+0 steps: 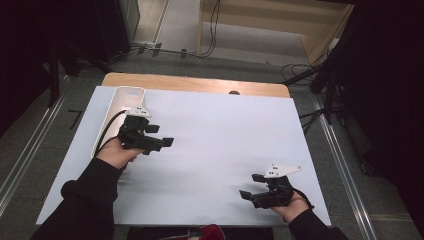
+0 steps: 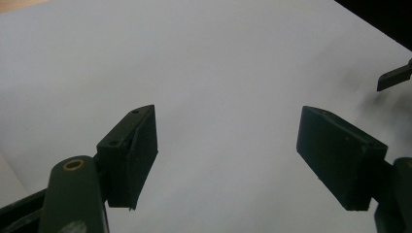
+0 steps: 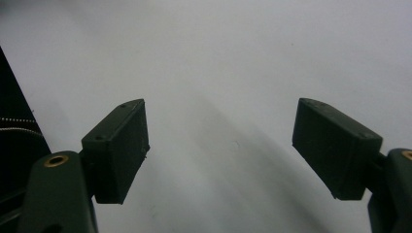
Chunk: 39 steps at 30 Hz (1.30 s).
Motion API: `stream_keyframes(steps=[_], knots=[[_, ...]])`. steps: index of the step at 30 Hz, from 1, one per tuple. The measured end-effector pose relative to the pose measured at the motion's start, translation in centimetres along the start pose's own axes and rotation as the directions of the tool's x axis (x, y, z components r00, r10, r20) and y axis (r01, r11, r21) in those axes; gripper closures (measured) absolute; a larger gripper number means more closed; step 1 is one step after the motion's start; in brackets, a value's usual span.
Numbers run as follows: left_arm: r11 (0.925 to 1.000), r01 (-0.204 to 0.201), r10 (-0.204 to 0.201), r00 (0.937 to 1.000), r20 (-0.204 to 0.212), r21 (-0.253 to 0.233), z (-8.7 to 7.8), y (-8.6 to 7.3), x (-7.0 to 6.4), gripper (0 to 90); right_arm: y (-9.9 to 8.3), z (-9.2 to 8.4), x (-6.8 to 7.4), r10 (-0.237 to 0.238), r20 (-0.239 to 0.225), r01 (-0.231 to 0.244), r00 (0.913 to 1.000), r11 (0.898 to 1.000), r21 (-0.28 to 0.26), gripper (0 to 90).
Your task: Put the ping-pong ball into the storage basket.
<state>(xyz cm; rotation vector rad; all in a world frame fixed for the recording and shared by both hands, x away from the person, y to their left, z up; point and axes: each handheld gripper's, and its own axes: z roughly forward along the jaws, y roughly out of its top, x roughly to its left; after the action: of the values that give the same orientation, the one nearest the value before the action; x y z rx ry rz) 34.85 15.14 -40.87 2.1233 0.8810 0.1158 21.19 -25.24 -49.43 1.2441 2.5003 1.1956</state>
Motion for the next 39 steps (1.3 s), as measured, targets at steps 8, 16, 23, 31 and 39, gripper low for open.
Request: stream_keyframes(steps=[8,16,23,31,39], knots=[[1.0,-0.01,0.01,1.0,0.0,-0.001,0.2,-1.0,-0.2,23.2,0.0,0.0,0.0,0.004,-0.002,-0.004,1.0,1.0,-0.001,19.6],[0.9995,-0.032,0.032,0.9993,0.018,0.003,0.4,-1.8,-0.7,23.3,0.0,0.0,0.0,0.005,-0.001,-0.005,1.0,1.0,0.001,19.5],[0.9991,-0.043,0.043,0.9987,0.026,-0.002,0.5,-2.7,-0.9,23.2,0.0,0.0,0.0,0.006,-0.002,-0.006,1.0,1.0,0.0,19.5],[0.9965,-0.082,0.083,0.9949,0.058,-0.018,0.3,-3.7,-1.5,23.2,0.0,0.0,0.0,0.006,0.0,-0.006,1.0,1.0,0.001,19.6],[0.9888,-0.147,0.148,0.987,0.062,-0.028,0.1,-4.7,-2.3,23.3,0.0,0.0,0.0,0.01,0.002,-0.01,0.9999,1.0,0.001,19.5]])
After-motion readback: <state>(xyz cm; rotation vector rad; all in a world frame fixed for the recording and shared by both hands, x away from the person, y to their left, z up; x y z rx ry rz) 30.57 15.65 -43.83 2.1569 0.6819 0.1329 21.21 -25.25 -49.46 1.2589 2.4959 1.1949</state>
